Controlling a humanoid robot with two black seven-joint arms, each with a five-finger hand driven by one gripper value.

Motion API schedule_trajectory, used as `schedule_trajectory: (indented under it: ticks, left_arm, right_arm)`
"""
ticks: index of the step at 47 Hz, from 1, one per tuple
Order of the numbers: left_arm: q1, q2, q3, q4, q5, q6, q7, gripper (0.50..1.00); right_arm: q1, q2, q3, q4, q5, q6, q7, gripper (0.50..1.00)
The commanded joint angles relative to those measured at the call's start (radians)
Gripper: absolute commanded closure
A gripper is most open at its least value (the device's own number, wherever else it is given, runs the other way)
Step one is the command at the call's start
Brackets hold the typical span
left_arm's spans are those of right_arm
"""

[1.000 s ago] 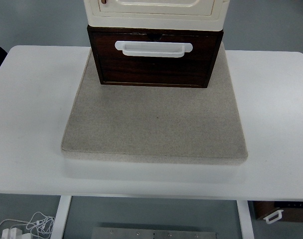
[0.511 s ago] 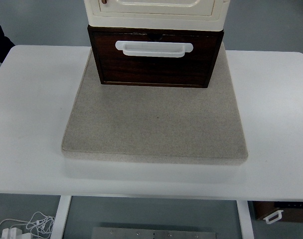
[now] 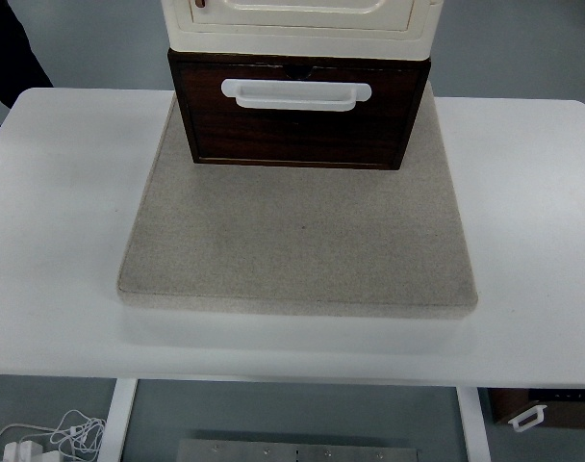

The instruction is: Close drawer under combined cabinet

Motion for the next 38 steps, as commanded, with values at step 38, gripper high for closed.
schedule_trajectory:
  ticks: [38]
  left_arm:
    - [0.134,-0.317,-0.002,0.023,-0.008,-0.013,-0.086,0.500]
  right_arm:
    - [-0.009,0.000,0.002,0.000,0.001,0.002,0.001,0.548]
